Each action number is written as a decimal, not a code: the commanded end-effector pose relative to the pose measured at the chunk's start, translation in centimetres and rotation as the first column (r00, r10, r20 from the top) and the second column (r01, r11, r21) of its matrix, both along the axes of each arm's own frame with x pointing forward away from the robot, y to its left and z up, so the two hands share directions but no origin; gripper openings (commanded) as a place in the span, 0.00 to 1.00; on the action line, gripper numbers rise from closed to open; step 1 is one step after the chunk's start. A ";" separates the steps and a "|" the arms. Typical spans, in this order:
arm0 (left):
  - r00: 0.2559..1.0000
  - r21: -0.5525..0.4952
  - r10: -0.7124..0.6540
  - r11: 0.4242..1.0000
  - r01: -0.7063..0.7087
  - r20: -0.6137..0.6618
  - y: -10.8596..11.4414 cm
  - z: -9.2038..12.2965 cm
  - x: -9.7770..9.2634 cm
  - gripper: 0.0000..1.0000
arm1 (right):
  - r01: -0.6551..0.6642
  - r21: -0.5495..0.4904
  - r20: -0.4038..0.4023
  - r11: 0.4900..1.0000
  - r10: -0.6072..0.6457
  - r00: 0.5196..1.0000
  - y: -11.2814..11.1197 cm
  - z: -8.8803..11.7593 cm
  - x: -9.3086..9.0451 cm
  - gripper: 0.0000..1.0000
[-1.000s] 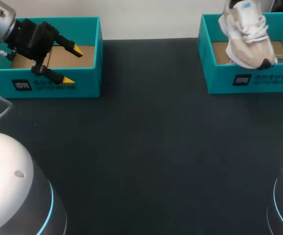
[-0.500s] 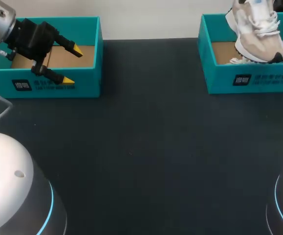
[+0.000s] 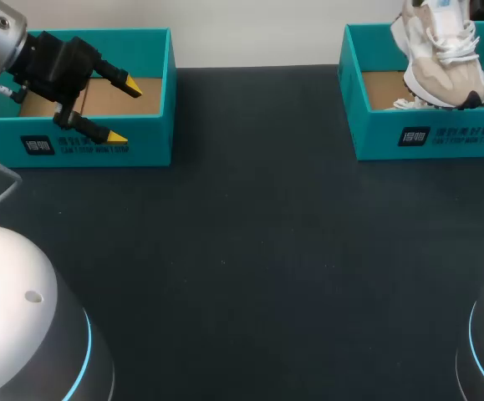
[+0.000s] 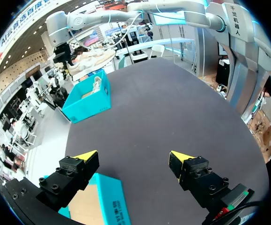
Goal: Take the shoe out of the shoebox, open the shoe tongue, remove and reinsert the insole, then place the shoe into the shoebox
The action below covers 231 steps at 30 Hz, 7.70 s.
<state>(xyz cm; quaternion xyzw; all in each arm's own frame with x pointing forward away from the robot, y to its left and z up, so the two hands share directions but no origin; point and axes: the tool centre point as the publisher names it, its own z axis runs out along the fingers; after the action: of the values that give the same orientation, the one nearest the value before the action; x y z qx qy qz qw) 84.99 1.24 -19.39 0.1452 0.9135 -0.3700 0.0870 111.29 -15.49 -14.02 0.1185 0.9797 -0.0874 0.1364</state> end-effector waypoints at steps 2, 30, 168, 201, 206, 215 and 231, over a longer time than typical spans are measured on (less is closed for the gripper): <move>1.000 0.003 -0.001 1.000 0.001 -0.001 0.0 0.0 0.0 1.00 | 0.014 -0.005 -0.013 1.000 -0.015 1.000 -3.4 -1.2 1.7 0.00; 1.000 0.003 -0.001 1.000 0.001 -0.001 0.0 0.0 0.0 1.00 | 0.788 0.003 -0.089 0.616 -0.784 0.614 -14.3 -4.2 4.2 0.00; 1.000 0.003 -0.001 1.000 0.001 -0.001 0.0 0.0 0.0 1.00 | 0.968 0.247 0.074 -0.050 -0.995 -0.070 -19.3 -21.3 4.2 0.61; 1.000 0.003 -0.001 1.000 0.001 -0.001 0.0 0.0 0.0 1.00 | 0.924 0.377 -0.037 -0.062 -0.998 -0.052 -7.0 -8.4 -8.0 1.00; 1.000 0.003 -0.001 1.000 0.001 -0.001 0.0 0.0 0.0 1.00 | 0.925 0.375 -0.047 -0.060 -0.998 -0.046 -5.7 -7.3 -9.1 1.00; 0.991 0.022 0.133 0.991 -0.133 0.026 -0.3 0.1 0.5 1.00 | 0.925 0.375 -0.047 -0.060 -0.998 -0.046 -5.7 -7.3 -9.1 1.00; 0.067 0.362 0.983 0.125 -0.924 -0.169 2.5 2.0 5.2 1.00 | 0.935 0.350 -0.059 -0.051 -0.998 -0.033 -5.4 -8.1 -9.9 1.00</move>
<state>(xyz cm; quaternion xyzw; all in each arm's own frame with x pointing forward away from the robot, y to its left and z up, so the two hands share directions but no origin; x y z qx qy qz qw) 90.24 3.63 -17.48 -0.1126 0.9344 -0.3102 0.1343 101.64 -20.88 -21.62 0.8069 0.5777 -0.0030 0.1231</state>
